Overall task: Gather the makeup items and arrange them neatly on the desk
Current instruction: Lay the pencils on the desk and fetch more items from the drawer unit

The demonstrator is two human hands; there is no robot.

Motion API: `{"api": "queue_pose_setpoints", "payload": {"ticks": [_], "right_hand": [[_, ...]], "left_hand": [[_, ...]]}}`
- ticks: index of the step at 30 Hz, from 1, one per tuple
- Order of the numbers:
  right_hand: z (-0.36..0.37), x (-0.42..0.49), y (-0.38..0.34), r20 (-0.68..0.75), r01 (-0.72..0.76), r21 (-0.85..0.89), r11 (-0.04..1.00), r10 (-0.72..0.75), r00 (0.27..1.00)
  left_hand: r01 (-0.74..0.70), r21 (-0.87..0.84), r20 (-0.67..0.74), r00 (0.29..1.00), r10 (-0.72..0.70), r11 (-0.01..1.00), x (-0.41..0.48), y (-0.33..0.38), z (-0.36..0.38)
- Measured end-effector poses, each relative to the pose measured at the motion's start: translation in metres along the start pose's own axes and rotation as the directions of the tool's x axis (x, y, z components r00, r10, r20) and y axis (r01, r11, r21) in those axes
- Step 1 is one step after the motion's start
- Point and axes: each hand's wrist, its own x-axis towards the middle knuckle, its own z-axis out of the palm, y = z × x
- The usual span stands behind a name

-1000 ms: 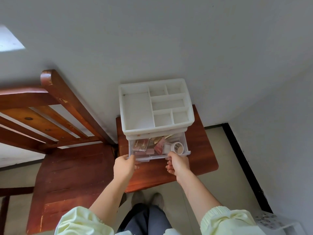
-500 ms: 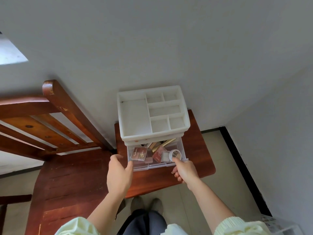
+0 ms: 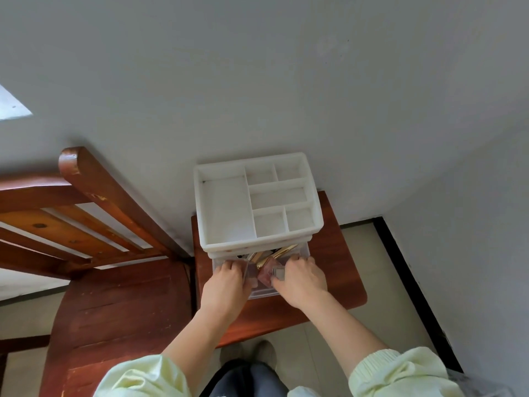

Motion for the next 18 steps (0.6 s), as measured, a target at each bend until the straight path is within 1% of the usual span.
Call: {"api": "queue_pose_setpoints", "payload": {"ticks": [3,6,8,11,15,18], "right_hand": [[0.002,0.004,-0.005,0.067,-0.008,0.006,1.000,0.008,0.998],[0.001,0.008,-0.010,0.086,0.022,-0.082,0.996,-0.014,0.996],[-0.001,0.009,-0.011,0.089,0.023,-0.079,0.997,-0.016,0.996],[-0.001,0.009,-0.009,0.086,-0.001,-0.018,1.000,0.003,0.996],[0.006,0.011,-0.006,0.086,-0.022,-0.009,1.000,0.023,0.996],[0.008,0.012,-0.006,0.073,-0.030,0.029,0.999,0.028,0.997]], "left_hand": [[-0.011,0.050,0.059,0.998,0.008,0.999,0.006,-0.002,0.001],[-0.073,0.185,0.099,0.994,0.055,0.980,0.009,-0.003,0.001],[-0.143,0.296,0.128,0.986,0.109,0.944,0.009,-0.004,0.001],[-0.238,0.421,0.191,0.967,0.172,0.875,0.008,-0.006,-0.002],[-0.328,0.515,0.269,0.939,0.213,0.792,0.011,-0.005,-0.003],[-0.358,0.553,0.291,0.929,0.228,0.753,0.012,-0.008,0.000]]}}
